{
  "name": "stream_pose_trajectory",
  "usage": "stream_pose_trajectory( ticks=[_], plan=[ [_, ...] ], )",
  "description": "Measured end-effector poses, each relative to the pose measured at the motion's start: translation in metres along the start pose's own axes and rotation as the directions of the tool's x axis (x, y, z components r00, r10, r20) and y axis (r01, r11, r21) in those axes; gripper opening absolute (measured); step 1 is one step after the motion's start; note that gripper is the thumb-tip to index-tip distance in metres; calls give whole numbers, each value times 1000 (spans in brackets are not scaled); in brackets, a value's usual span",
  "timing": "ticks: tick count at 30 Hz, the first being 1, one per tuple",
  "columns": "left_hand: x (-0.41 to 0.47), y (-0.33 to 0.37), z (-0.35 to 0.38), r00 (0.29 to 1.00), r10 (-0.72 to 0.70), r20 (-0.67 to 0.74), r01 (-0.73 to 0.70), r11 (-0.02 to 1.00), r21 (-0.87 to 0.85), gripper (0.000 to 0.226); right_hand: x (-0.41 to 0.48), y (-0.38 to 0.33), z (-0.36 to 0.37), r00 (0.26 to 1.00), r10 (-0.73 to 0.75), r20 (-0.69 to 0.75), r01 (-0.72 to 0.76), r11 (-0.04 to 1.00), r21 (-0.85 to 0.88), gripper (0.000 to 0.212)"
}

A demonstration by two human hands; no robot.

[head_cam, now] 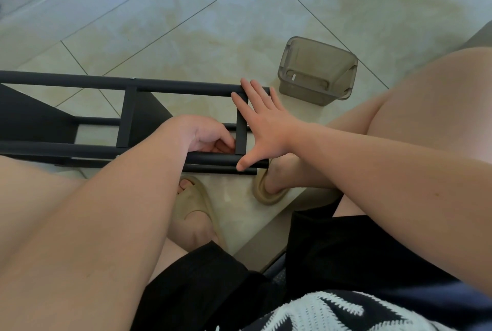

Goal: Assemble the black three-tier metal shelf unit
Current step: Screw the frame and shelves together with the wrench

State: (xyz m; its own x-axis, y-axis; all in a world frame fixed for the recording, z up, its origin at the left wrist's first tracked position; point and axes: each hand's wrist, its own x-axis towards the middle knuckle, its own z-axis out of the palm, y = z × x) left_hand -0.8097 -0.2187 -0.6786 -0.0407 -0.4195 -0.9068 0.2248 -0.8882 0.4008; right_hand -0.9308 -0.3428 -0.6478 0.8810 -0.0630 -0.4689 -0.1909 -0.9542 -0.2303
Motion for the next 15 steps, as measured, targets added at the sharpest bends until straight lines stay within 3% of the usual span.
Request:
stream_pose_trajectory(
  ticks=[12, 15],
  plan=[
    [3, -3, -5, 998, -58, 0, 58, 998, 28, 29, 1, -2, 1, 1000, -9, -1, 9, 1000, 5, 151],
    [5, -3, -4, 999, -28, -34, 30, 998, 61, 17, 2, -1, 1, 1000, -8, -2, 8, 1000, 2, 152]
  ],
)
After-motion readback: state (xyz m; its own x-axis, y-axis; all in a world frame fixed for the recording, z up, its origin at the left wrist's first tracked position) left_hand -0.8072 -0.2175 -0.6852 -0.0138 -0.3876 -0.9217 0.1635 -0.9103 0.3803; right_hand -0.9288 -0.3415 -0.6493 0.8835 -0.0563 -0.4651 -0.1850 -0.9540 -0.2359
